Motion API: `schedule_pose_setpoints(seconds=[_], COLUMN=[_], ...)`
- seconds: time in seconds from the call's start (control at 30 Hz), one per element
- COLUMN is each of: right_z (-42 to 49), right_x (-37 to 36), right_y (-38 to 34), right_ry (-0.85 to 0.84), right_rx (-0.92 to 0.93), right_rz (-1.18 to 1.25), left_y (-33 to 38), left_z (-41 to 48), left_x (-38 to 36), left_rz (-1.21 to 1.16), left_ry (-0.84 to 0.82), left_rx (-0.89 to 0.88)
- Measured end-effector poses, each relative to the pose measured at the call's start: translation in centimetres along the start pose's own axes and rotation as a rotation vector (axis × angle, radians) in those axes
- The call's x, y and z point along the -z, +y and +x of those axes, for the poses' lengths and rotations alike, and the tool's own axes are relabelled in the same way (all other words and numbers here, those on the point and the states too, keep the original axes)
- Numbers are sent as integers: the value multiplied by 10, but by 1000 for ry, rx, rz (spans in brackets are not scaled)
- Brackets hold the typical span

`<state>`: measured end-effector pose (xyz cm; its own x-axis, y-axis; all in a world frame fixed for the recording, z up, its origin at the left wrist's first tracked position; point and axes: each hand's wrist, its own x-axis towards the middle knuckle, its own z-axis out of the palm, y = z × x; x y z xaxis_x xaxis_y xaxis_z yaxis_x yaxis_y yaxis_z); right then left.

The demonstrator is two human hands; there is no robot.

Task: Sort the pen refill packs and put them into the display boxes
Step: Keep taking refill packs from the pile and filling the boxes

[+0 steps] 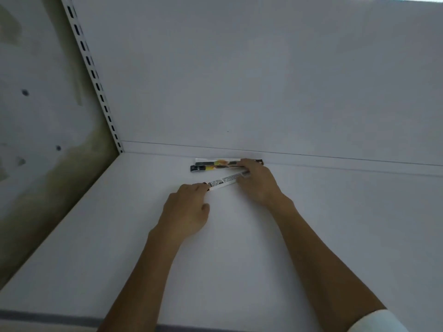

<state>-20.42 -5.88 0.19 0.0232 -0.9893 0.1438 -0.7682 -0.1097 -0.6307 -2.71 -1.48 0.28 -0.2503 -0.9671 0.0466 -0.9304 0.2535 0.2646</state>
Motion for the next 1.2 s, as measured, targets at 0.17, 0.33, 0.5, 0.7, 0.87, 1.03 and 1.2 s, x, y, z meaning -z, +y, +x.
schedule_pose_setpoints(seconds=[0.17,0.33,0.5,0.7,0.87,1.03,1.2], right_z=[14,20,6,-22,-43,-51,-58], right_x=[-19,-22,-24,-9,21,24,2], right_y=[-17,-35,-46,-39,-39,-41,-37], right_ry=[-5,-47,95,120,428,343,-174], right_rx=[-45,-223,-329,-321,-293,-195,-67], right_rz=[-196,-272,-326,-199,196,-41,-280], left_y=[-35,-58,-76,-67,-54,-51,-51], left_z=[-6,-10,-11,-15,-24,-30,-34], left_x=[12,21,30,24,27,24,18], left_rz=[67,71,14,-79,-168,-261,-313], left_ry=[-15,-66,-61,24,44,35,63], left_rx=[21,71,119,180,249,247,212])
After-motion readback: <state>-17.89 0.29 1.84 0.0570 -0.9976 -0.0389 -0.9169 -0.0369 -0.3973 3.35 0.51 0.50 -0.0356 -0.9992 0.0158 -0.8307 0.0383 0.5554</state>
